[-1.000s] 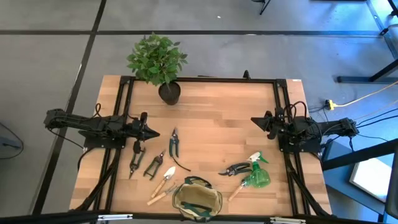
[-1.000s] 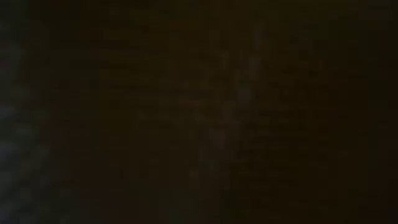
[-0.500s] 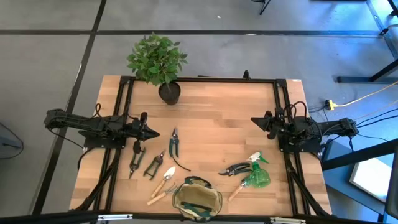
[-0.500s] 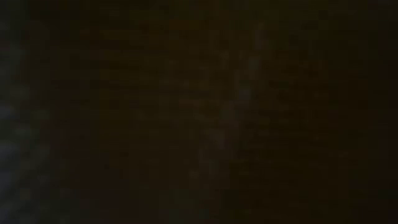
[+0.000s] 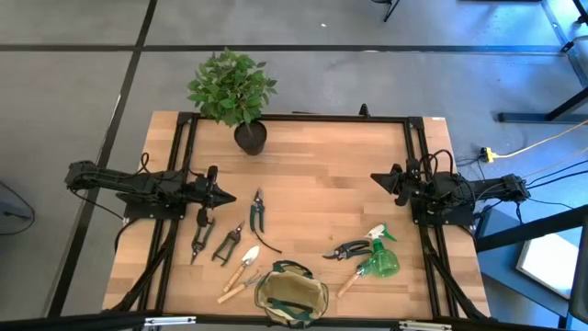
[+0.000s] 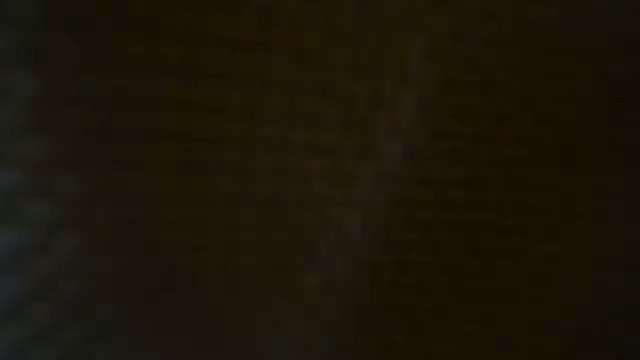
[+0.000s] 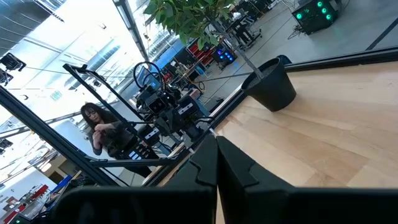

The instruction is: Pick & Place Garden tools in Gardening bag

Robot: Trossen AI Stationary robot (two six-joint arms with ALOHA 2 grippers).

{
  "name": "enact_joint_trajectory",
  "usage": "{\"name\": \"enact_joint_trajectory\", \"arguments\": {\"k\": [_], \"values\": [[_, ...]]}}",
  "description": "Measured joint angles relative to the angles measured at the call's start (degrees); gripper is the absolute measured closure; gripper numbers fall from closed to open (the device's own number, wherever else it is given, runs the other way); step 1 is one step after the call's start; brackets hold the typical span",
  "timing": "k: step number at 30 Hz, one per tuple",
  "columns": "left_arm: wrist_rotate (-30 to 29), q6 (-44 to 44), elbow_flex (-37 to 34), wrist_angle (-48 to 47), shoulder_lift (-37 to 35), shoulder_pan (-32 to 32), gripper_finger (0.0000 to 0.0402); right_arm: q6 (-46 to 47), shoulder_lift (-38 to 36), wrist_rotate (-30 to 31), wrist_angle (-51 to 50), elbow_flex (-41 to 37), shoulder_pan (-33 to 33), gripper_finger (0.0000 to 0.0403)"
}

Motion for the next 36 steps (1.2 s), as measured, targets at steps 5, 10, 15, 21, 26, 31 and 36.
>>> {"name": "enact_joint_trajectory", "arguments": {"k": [5, 10, 15, 21, 26, 31, 36], "values": [[0.0, 0.0, 0.0, 0.0, 0.0, 0.0, 0.0396, 0.0, 0.0, 0.0, 0.0, 0.0, 0.0, 0.0402], [0.0, 0.0, 0.0, 0.0, 0.0, 0.0, 0.0393, 0.0, 0.0, 0.0, 0.0, 0.0, 0.0, 0.0402], [0.0, 0.0, 0.0, 0.0, 0.0, 0.0, 0.0395, 0.0, 0.0, 0.0, 0.0, 0.0, 0.0, 0.0402], [0.0, 0.0, 0.0, 0.0, 0.0, 0.0, 0.0396, 0.5, 0.0, 0.2, 0.4, 0.0, 0.0, 0.0402], [0.0, 0.0, 0.0, 0.0, 0.0, 0.0, 0.0395, 0.5, 0.0, 4.0, 3.4, 0.0, 0.0, 0.0402], [0.0, -3.2, 0.0, 4.9, 0.0, 0.0, 0.0395, -2.9, 0.0, 7.2, 12.4, 0.0, 0.0, 0.0402], [-4.9, -17.9, 0.0, 21.4, 0.0, 0.1, 0.0395, -9.1, 0.0, 12.5, 21.6, 0.0, 0.0, 0.0402]]}}
